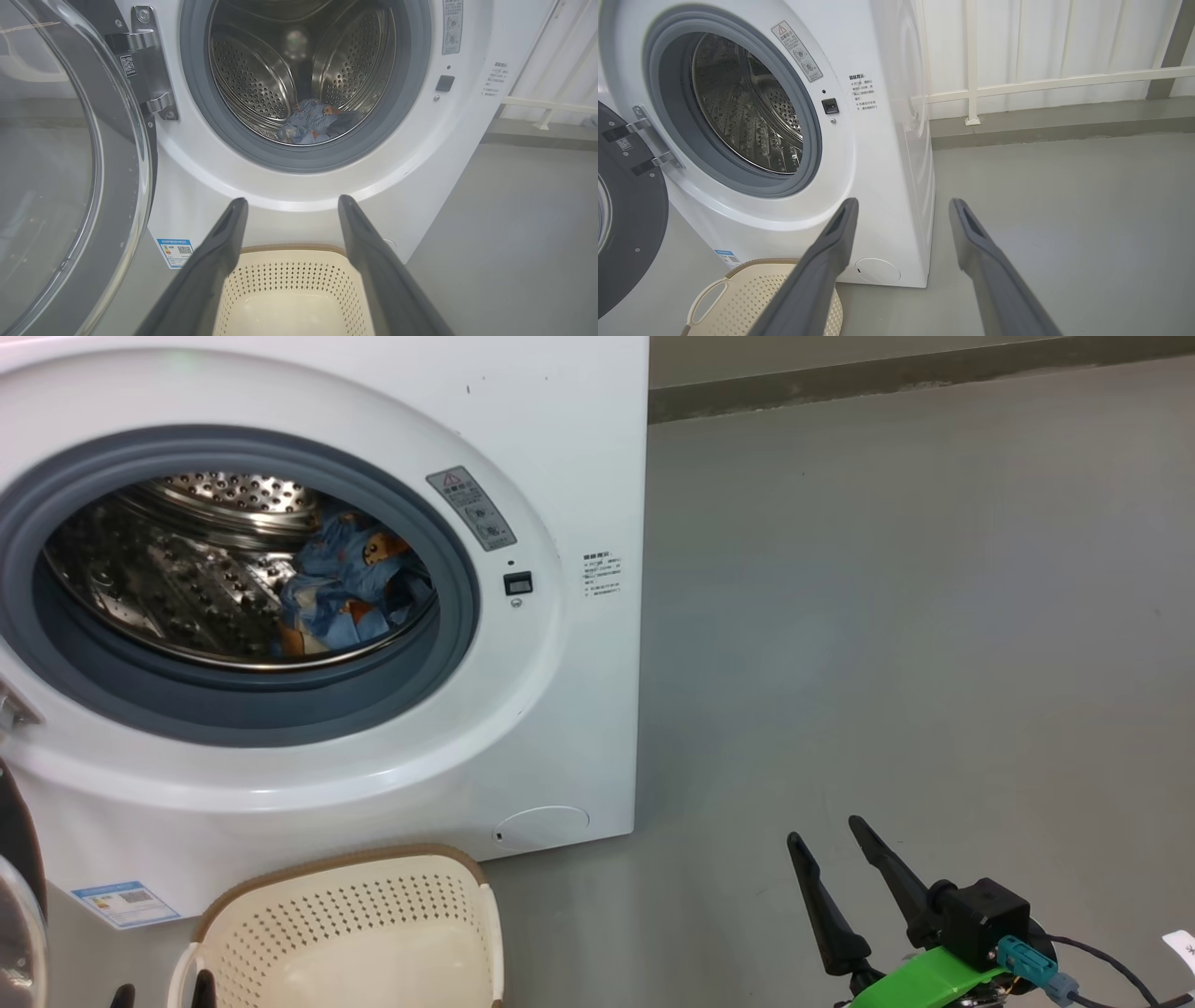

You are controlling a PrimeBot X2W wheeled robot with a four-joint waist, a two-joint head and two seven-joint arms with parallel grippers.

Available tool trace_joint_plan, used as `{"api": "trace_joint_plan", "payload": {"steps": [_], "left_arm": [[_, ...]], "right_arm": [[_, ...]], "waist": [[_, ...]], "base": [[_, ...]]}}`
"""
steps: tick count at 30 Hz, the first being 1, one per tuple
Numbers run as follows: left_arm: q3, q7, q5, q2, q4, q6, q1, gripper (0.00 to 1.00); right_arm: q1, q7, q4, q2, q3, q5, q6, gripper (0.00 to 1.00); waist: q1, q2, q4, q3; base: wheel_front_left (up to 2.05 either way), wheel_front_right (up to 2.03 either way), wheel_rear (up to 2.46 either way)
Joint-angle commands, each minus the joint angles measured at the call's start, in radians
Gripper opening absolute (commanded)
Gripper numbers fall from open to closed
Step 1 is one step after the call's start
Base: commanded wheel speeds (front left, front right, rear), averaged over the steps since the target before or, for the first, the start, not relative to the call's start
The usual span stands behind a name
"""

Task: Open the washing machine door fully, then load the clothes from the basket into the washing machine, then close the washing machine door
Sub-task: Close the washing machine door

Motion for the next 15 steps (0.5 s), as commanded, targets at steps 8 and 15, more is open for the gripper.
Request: {"api": "trace_joint_plan", "payload": {"steps": [8, 15], "left_arm": [[0.036, -0.006, 0.005, 0.007, -0.024, -0.007, -0.032, 1.0], [0.039, -0.006, 0.027, 0.007, -0.017, -0.009, -0.037, 1.0]], "right_arm": [[-0.01, -0.012, -0.023, 0.003, 0.023, -0.002, 0.002, 1.0], [-0.012, -0.012, -0.023, 0.003, 0.022, 0.0, 0.002, 1.0]], "waist": [[0.0, 0.0, -0.004, 0.002], [0.0, 0.0, -0.011, 0.002]], "base": [[0.0, 0.0, 0.0], [-0.26, 0.26, 0.0]]}}
